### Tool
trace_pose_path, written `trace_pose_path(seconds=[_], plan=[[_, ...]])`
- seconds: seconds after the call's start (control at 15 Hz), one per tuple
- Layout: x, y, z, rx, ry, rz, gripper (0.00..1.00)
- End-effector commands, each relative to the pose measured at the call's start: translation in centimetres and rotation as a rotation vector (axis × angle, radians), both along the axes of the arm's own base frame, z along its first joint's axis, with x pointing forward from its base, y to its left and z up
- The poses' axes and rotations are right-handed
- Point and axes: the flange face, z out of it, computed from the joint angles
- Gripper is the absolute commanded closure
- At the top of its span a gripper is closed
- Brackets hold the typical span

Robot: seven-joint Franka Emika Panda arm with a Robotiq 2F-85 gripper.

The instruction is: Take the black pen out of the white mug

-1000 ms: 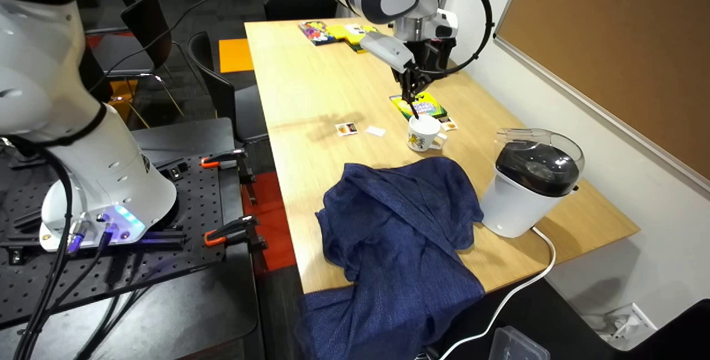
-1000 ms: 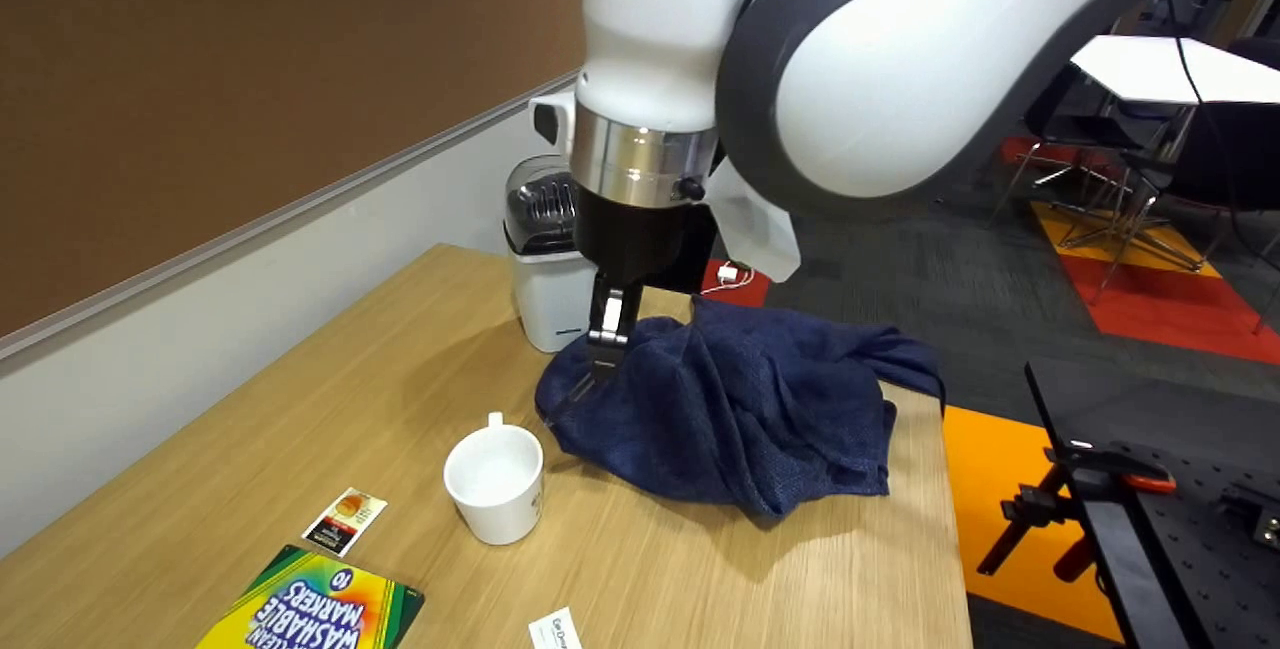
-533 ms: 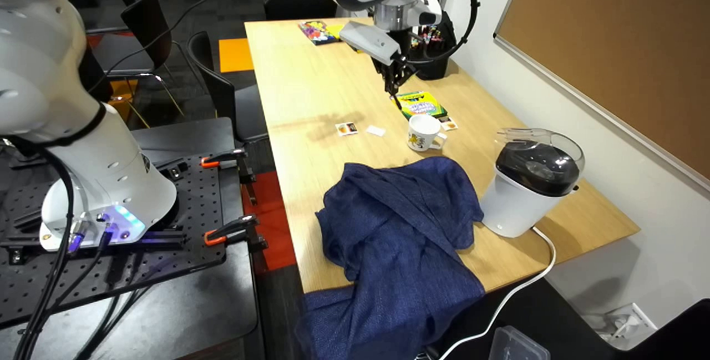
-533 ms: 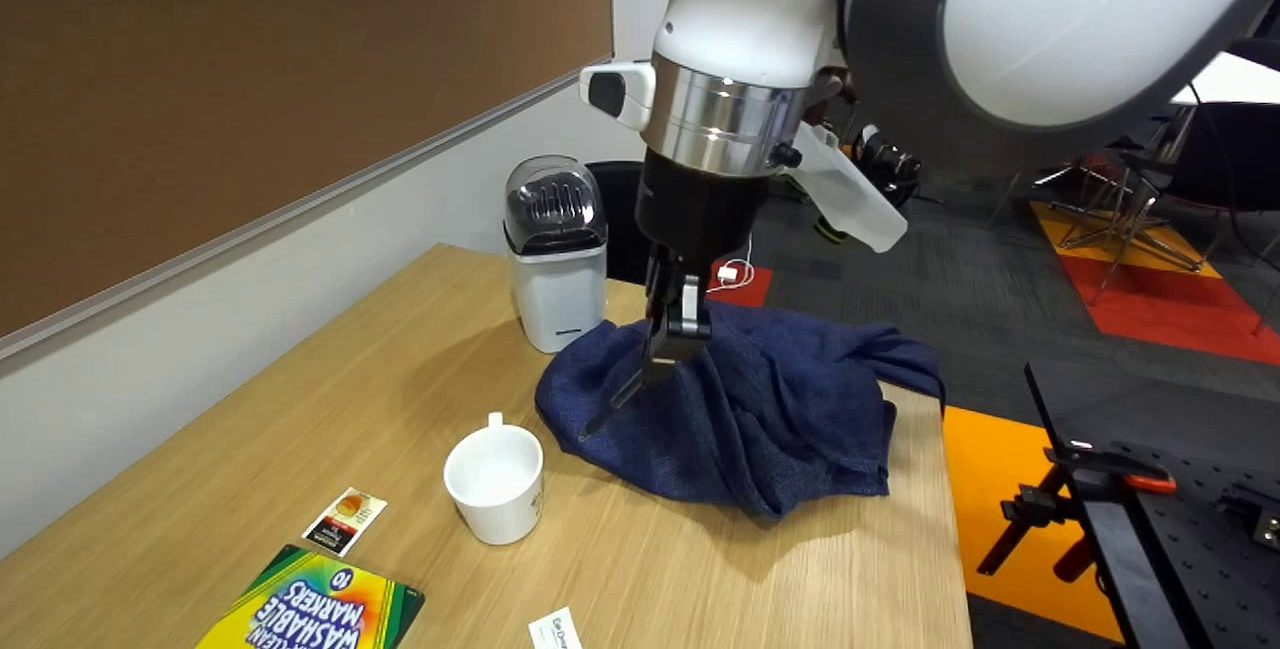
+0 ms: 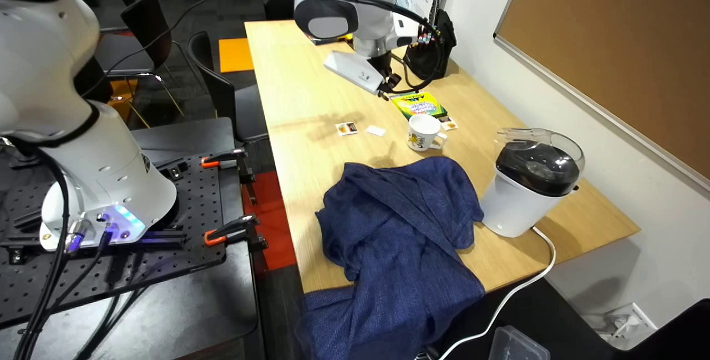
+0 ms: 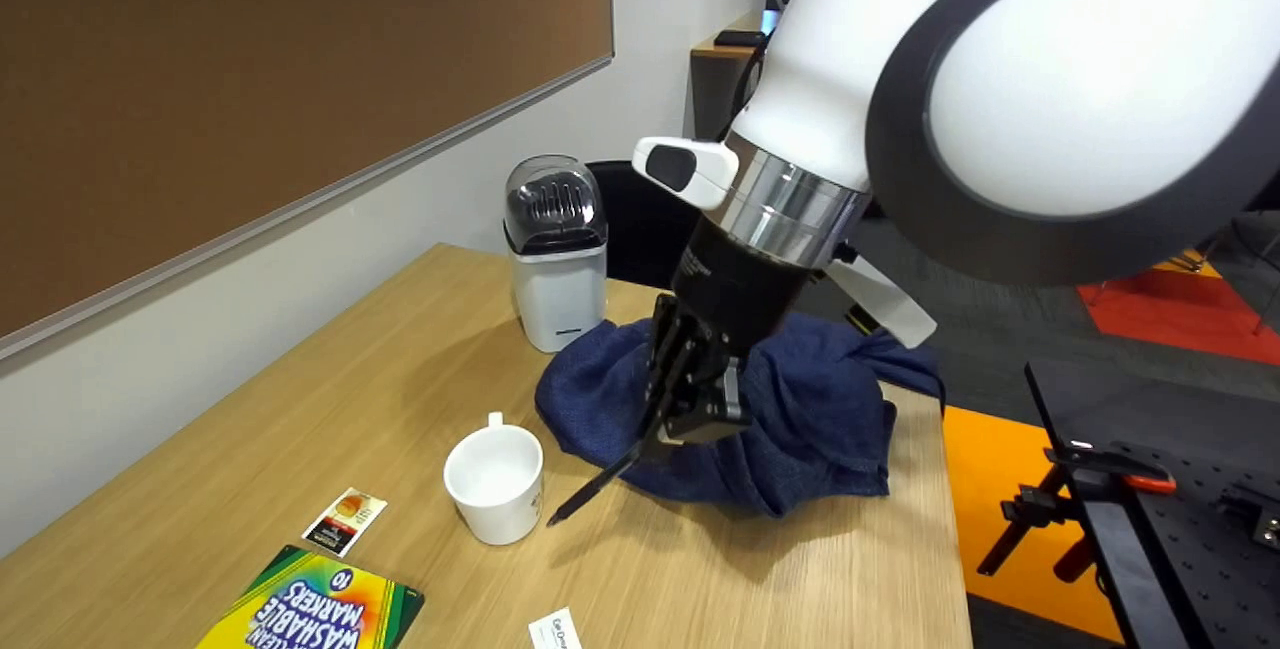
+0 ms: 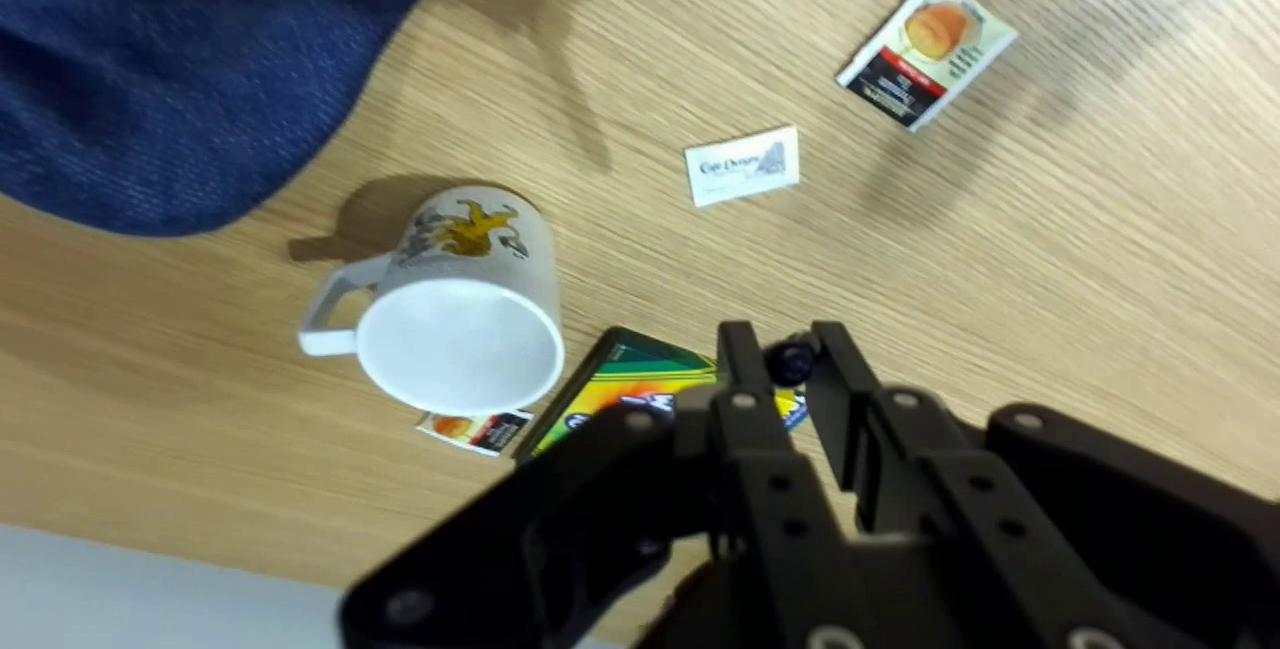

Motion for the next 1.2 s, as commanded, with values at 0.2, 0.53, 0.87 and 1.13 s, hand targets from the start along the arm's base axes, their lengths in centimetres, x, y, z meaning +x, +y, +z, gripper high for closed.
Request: trace_pose_path(seconds=[0.2,0.53,0.87,1.13], plan=[[-0.2,-3.3,-3.2,0.157,-0.016,0.089,0.96],[-1.5,-7.9,-7.5,0.192,0.093,0.117,0.96],[-1.9,-9.4,-10.4,0.208,0.167,0.144,0.58],[-1.8,-9.7,-11.1,0.193,0.202,0.157,0.37]])
